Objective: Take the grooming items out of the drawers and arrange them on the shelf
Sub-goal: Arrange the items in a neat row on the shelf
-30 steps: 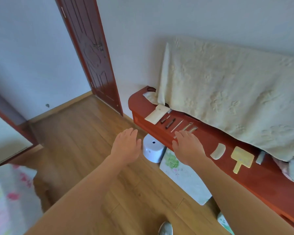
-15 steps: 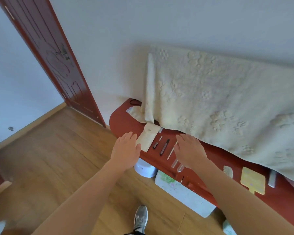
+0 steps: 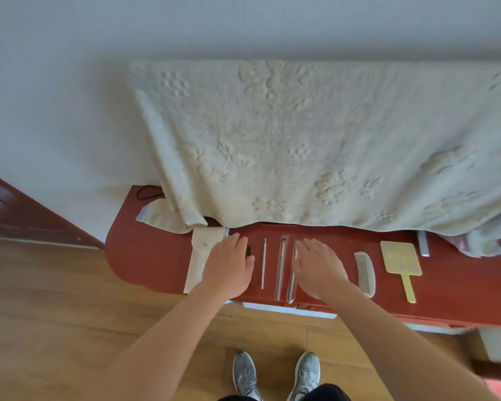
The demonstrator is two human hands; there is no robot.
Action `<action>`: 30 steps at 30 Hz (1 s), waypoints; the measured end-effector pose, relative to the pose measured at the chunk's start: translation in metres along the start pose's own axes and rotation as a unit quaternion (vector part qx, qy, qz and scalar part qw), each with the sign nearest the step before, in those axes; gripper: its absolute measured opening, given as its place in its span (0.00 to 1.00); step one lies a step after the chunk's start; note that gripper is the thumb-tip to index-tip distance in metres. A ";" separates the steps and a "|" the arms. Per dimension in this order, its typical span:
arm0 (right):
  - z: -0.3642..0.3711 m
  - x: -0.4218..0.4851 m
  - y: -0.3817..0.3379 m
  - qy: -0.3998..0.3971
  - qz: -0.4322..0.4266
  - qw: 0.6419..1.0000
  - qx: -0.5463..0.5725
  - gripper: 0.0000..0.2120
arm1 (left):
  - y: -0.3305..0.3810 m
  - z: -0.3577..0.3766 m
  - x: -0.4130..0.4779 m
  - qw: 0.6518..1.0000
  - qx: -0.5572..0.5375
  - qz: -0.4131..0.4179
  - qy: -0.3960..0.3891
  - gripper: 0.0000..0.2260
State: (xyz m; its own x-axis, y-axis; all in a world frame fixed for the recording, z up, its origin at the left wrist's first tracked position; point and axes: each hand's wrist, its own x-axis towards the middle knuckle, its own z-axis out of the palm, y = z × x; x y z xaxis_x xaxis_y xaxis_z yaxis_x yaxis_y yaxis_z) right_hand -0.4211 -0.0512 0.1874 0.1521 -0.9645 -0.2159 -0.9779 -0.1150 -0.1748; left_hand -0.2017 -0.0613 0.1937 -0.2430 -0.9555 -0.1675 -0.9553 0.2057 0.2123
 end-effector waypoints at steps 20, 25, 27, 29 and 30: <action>0.086 0.021 0.021 -0.002 0.122 0.975 0.185 0.13 | 0.065 0.089 0.067 0.996 -0.037 -0.041 -0.069 0.15; 0.089 0.025 0.019 0.004 0.130 0.972 0.198 0.11 | 0.067 0.095 0.071 0.995 -0.041 -0.049 -0.080 0.14; 0.090 0.026 0.020 0.002 0.132 0.970 0.205 0.11 | 0.067 0.097 0.072 0.994 -0.048 -0.051 -0.079 0.13; 0.090 0.028 0.021 -0.001 0.136 0.969 0.207 0.10 | 0.068 0.098 0.072 0.994 -0.058 -0.050 -0.076 0.14; 0.090 0.029 0.021 -0.002 0.139 0.969 0.206 0.10 | 0.068 0.099 0.072 0.994 -0.063 -0.049 -0.073 0.14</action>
State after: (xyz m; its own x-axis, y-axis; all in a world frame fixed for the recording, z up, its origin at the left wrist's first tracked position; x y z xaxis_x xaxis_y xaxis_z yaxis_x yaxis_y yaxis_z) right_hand -0.4248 -0.0598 0.0914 -0.1071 -0.9437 -0.3131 -0.8405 0.2541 -0.4785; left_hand -0.3009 -0.0956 0.1007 -0.1812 -0.9269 -0.3287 -0.9488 0.0769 0.3063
